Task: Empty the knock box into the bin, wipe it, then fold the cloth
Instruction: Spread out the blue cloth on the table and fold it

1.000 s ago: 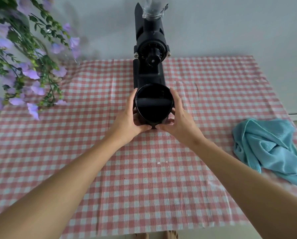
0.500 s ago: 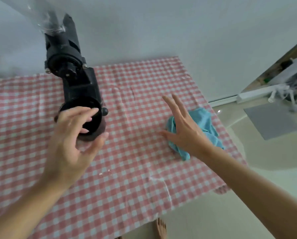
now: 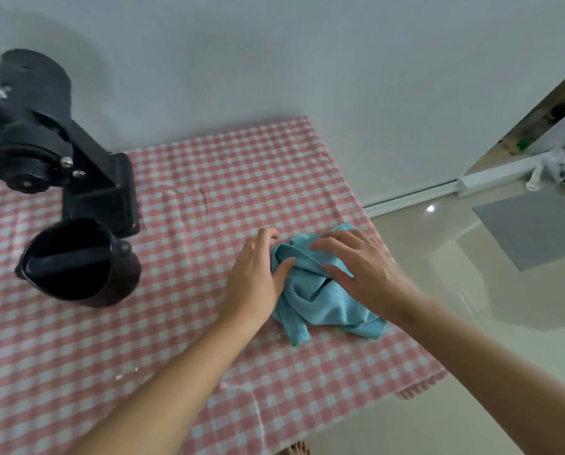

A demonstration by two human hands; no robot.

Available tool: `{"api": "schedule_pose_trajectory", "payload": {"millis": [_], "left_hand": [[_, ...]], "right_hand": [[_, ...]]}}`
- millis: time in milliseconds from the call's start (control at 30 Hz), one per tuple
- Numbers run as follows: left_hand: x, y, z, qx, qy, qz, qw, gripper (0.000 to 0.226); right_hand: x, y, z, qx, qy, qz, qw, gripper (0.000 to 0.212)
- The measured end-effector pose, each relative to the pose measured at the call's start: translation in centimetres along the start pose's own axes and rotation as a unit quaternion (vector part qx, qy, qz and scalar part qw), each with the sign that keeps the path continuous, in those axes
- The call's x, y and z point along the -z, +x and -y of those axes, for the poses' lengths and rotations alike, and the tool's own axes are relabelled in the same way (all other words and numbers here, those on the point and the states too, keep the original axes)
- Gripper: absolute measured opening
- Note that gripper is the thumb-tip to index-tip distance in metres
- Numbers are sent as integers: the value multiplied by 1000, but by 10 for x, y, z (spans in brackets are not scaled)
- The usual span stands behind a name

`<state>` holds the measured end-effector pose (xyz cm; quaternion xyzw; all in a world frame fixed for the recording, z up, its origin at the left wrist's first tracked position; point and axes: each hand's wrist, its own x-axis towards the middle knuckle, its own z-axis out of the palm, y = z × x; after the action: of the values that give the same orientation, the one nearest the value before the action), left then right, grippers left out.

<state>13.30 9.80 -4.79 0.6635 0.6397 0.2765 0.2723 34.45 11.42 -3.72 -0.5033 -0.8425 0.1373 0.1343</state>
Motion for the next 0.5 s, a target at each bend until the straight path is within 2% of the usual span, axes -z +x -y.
{"api": "schedule_pose_trajectory", "payload": {"millis": [100,200,333,500], "left_hand": [[-6,0,2,-29,46,3,998,15],[-4,2,0,-39,42,21,998,24],[25,9,-15,-93,22,36,995,37],[75,31,-38,-107,17,88,990,42]], "right_hand": [[-3,3,-1,41,-13,46,998,28],[-2,3,-9,71,-4,75,995,23],[12,8,-12,95,-13,96,991,24],[40,18,-12,110,47,119,986,28]]}}
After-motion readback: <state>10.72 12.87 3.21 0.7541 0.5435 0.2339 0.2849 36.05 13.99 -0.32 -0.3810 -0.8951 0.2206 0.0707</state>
